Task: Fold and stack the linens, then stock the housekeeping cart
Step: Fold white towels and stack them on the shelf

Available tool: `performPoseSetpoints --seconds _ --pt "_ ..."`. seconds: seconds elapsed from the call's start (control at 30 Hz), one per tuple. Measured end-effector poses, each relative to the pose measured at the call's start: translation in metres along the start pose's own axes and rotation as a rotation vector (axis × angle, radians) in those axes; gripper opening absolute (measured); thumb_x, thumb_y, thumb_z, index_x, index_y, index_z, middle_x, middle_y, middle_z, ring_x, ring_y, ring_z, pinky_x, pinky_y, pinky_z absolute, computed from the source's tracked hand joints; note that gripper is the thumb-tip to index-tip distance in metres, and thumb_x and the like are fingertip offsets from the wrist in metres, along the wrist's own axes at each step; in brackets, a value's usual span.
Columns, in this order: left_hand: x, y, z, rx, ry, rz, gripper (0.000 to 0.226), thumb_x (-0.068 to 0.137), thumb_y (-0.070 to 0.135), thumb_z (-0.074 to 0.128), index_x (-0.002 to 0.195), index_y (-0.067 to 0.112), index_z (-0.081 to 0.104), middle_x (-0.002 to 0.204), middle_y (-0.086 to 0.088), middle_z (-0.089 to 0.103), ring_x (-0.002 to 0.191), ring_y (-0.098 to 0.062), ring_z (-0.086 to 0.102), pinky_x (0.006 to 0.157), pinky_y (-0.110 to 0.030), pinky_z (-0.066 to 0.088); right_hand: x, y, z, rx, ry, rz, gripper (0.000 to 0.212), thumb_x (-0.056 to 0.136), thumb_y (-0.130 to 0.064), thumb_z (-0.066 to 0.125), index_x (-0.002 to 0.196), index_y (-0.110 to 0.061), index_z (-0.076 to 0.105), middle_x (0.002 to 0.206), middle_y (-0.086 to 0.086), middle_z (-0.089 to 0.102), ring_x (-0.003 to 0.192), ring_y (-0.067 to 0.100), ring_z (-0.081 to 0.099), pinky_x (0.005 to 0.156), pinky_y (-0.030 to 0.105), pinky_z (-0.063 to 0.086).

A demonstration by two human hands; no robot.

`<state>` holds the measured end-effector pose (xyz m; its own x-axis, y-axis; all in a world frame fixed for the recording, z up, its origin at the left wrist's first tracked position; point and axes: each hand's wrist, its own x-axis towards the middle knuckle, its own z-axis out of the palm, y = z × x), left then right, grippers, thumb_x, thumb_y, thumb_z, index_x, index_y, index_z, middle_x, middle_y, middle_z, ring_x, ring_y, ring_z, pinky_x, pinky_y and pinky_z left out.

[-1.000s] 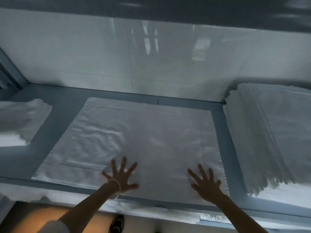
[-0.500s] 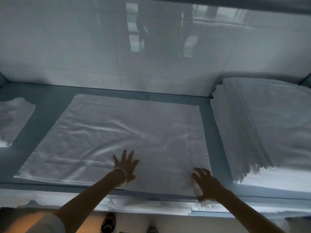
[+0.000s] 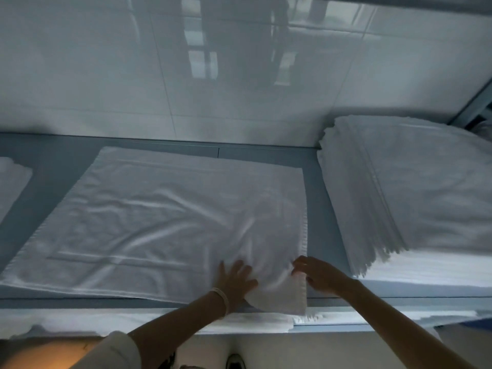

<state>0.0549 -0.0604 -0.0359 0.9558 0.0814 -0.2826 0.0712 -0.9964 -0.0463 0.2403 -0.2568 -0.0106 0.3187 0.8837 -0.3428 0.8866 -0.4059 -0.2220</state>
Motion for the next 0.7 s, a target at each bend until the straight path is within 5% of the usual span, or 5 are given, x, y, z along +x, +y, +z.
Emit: performPoseSetpoints --seconds 0.2,0.37,0.47,0.6,0.7 --pt "-0.066 -0.094 0.015 0.016 -0.014 -0.017 0.066 0.007 0.054 0.081 0.067 0.032 0.065 0.101 0.008 0.053 0.098 -0.016 0.062 0.077 -0.054 0.050 0.025 -0.007 0.012 -0.118 0.089 -0.192 0.067 0.053 -0.003 0.082 0.115 -0.022 0.065 0.122 0.003 0.064 0.110 0.024 0.062 0.078 0.035 0.057" --pt "-0.102 -0.081 0.008 0.078 -0.207 -0.197 0.084 0.054 0.054 0.074 0.131 0.026 0.053 0.147 -0.011 0.039 0.137 -0.037 0.031 0.109 -0.061 -0.007 0.069 -0.043 0.016 -0.145 0.160 -0.319 0.073 0.031 -0.012 0.087 0.101 -0.024 0.066 0.106 -0.001 0.069 0.093 0.018 0.069 0.058 0.021 0.052" --pt "-0.102 -0.037 0.023 0.001 -0.222 -0.106 0.083 0.048 0.045 0.073 0.128 0.033 0.053 0.146 -0.011 0.039 0.133 -0.040 0.035 0.098 -0.072 0.026 0.086 -0.058 0.013 -0.153 0.212 -0.352 0.056 0.033 -0.010 0.090 0.084 -0.023 0.071 0.089 -0.002 0.069 0.074 0.017 0.068 0.053 0.020 0.050" --pt "-0.077 0.001 0.043 0.048 0.075 0.160 0.032 0.074 0.016 0.062 0.101 0.032 0.059 0.122 -0.002 0.057 0.117 -0.025 0.051 0.102 -0.052 0.033 0.089 -0.061 0.009 -0.150 0.212 -0.347 0.051 0.034 -0.017 0.092 0.080 -0.023 0.070 0.083 -0.003 0.067 0.067 0.016 0.066 0.052 0.021 0.051" --pt "-0.052 -0.004 0.032 -0.204 0.007 0.185 0.046 0.052 0.023 0.085 0.084 0.031 0.054 0.088 0.009 0.067 0.079 -0.010 0.063 0.083 -0.025 0.043 0.088 -0.052 0.010 -0.133 0.198 -0.366 0.054 0.037 -0.018 0.090 0.087 -0.023 0.069 0.090 -0.003 0.067 0.073 0.016 0.067 0.055 0.022 0.051"
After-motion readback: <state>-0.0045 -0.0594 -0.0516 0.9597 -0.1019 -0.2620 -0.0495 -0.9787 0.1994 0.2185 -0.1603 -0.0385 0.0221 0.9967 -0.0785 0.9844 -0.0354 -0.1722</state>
